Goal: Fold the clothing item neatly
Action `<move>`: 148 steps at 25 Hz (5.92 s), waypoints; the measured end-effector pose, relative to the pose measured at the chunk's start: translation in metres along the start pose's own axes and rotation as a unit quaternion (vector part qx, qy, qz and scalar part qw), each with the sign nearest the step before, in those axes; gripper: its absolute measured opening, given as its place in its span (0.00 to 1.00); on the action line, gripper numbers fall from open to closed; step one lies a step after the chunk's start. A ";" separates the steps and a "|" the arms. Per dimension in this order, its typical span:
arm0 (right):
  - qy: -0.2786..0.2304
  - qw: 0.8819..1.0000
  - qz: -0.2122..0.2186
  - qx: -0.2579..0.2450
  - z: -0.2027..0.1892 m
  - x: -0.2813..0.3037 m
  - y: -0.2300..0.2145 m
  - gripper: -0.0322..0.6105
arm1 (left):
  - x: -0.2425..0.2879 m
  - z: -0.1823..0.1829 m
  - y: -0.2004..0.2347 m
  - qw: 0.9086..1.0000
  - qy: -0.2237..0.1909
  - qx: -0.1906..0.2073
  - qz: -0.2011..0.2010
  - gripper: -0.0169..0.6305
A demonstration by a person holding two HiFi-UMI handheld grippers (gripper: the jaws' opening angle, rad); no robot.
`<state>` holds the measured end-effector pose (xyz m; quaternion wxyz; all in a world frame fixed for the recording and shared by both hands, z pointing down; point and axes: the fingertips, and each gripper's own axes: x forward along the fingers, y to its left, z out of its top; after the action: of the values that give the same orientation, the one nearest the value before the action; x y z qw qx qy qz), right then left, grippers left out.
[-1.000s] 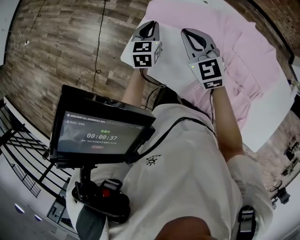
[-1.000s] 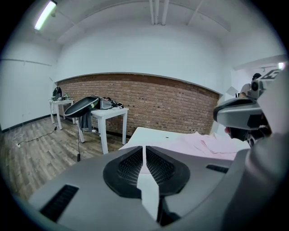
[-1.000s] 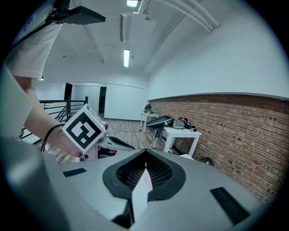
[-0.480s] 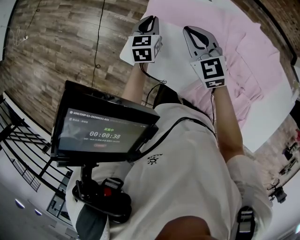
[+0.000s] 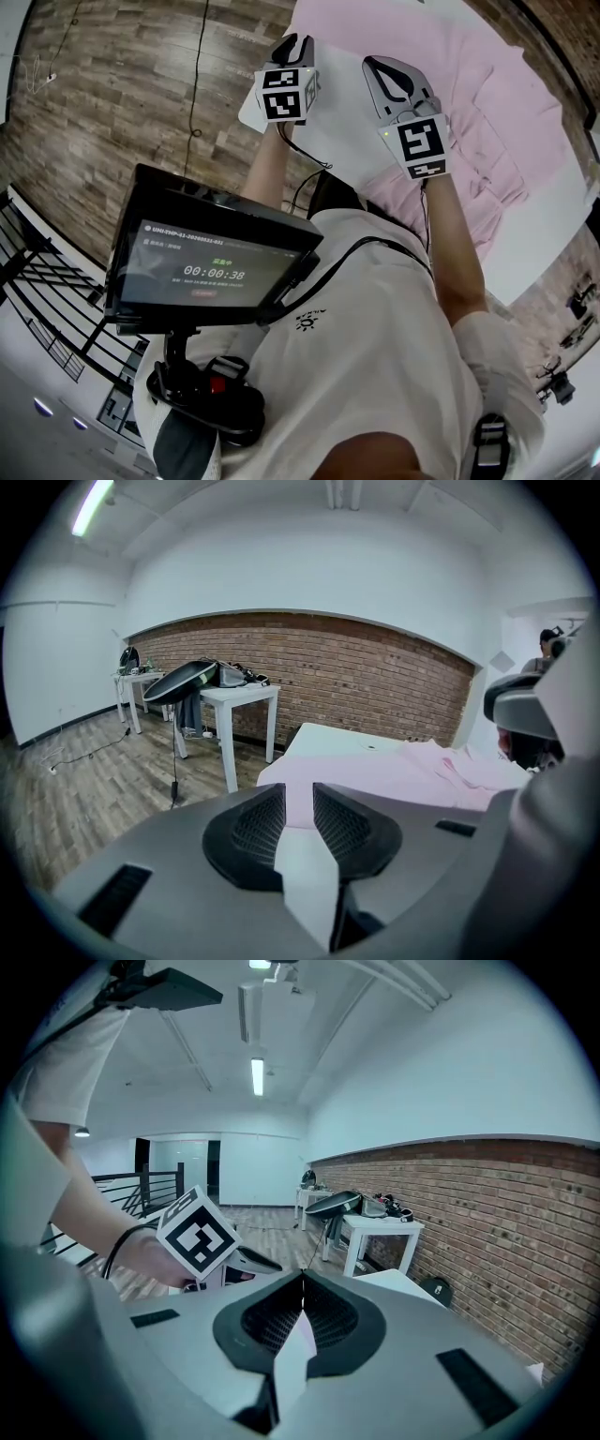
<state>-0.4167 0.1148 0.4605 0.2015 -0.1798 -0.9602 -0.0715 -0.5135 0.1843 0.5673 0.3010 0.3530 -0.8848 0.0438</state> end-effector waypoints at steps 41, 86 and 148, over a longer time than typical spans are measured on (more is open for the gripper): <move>0.016 0.999 -0.038 0.008 0.000 -0.023 -0.011 0.06 | 0.035 -0.032 0.042 0.993 0.102 -0.053 0.041 0.25; -0.003 0.995 -0.101 0.025 -0.004 -0.073 -0.024 0.06 | 0.034 0.025 -0.024 0.997 0.057 0.043 -0.005 0.08; -0.001 0.980 -0.192 0.055 -0.055 -0.229 -0.073 0.06 | 0.034 0.037 -0.215 0.982 0.048 0.163 -0.079 0.08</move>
<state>-0.2280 -0.0369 0.4114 0.1921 0.0194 -0.9796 -0.0557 -0.4119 -0.0072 0.5273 0.2841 0.4637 -0.8196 0.1800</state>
